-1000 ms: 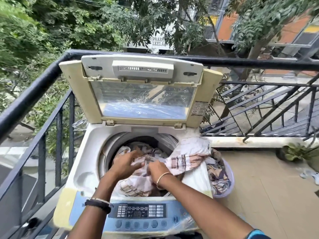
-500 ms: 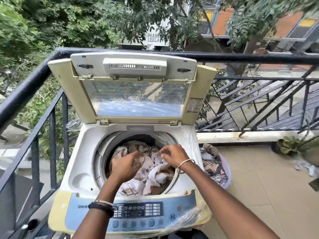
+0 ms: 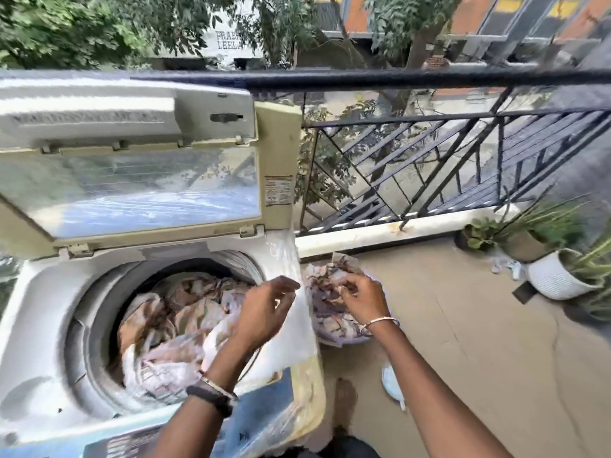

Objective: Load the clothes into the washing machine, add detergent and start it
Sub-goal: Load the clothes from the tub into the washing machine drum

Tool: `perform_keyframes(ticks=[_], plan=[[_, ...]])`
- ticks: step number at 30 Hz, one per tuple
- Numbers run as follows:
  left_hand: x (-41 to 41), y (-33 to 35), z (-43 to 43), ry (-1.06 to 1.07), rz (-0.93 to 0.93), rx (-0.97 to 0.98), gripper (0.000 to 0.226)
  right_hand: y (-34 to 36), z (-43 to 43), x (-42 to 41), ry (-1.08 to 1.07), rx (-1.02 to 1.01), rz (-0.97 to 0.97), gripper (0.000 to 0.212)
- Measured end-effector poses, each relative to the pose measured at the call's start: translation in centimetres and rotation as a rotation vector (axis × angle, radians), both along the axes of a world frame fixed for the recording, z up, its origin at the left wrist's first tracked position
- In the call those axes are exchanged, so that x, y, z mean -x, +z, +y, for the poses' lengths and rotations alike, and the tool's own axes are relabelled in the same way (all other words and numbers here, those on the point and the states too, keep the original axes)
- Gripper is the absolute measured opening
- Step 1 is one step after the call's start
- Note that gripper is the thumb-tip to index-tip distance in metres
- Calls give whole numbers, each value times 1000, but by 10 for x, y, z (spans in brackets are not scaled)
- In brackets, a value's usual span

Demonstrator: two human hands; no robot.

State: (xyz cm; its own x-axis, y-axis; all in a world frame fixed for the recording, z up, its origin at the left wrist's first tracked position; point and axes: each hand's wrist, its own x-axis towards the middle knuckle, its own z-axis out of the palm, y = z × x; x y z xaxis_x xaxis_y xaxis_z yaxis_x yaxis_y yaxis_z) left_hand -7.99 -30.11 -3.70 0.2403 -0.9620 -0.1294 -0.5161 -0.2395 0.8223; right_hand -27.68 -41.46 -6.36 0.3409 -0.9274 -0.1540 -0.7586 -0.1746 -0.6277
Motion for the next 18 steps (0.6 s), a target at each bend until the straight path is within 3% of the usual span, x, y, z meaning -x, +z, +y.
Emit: perform_keyframes(ticks=[8,11,18], plan=[[99,-39,-89,47,21,-101,23,-45,-81,103,-40,-139,43,18],[127,-59,-122,91,45,-152,13,-71,-110,135,-53,-207,55,13],[165,-103,-184,200,46,-293,13,-107,-168,173,-3,-301,101,13]])
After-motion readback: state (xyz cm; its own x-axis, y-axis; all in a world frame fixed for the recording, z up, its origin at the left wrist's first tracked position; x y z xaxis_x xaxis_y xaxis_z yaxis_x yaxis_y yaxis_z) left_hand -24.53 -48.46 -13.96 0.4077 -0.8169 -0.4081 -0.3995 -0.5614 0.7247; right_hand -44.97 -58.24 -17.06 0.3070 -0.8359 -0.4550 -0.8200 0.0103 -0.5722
